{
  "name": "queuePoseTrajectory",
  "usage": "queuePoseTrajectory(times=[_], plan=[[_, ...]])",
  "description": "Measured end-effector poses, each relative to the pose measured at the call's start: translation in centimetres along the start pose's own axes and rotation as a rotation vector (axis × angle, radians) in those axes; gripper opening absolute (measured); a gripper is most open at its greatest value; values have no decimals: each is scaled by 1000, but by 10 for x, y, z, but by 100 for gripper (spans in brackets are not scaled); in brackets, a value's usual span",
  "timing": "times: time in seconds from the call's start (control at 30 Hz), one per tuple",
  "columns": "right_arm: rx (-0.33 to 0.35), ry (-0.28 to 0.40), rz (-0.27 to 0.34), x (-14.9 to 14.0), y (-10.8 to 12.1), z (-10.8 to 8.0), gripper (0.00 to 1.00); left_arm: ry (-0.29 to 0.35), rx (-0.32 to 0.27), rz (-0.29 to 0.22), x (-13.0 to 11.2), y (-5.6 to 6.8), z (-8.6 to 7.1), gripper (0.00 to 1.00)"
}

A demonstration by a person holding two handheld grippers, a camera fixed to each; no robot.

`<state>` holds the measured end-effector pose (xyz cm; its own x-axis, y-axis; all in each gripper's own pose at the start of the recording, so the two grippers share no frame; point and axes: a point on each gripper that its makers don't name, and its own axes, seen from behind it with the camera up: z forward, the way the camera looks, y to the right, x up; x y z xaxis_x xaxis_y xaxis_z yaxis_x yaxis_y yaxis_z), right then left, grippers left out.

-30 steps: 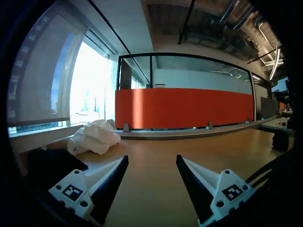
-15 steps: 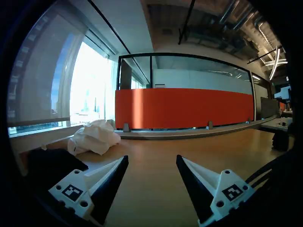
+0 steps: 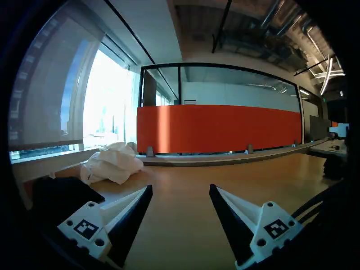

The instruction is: Fold towel

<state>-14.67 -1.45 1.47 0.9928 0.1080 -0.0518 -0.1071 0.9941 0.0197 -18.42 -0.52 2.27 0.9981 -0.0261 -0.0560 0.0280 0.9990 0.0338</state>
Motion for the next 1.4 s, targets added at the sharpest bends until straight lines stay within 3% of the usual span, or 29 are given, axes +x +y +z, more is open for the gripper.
queuePoseTrajectory(times=[0.4,1.0,1.4], plan=[[-5,-21,42,-52,20,0,99,0,0,0,0,0,0,93],[1,-15,46,-63,17,1,100,0,0,0,-1,0,0,93],[-1,-14,9,-67,13,2,100,0,0,0,-1,0,0,93]])
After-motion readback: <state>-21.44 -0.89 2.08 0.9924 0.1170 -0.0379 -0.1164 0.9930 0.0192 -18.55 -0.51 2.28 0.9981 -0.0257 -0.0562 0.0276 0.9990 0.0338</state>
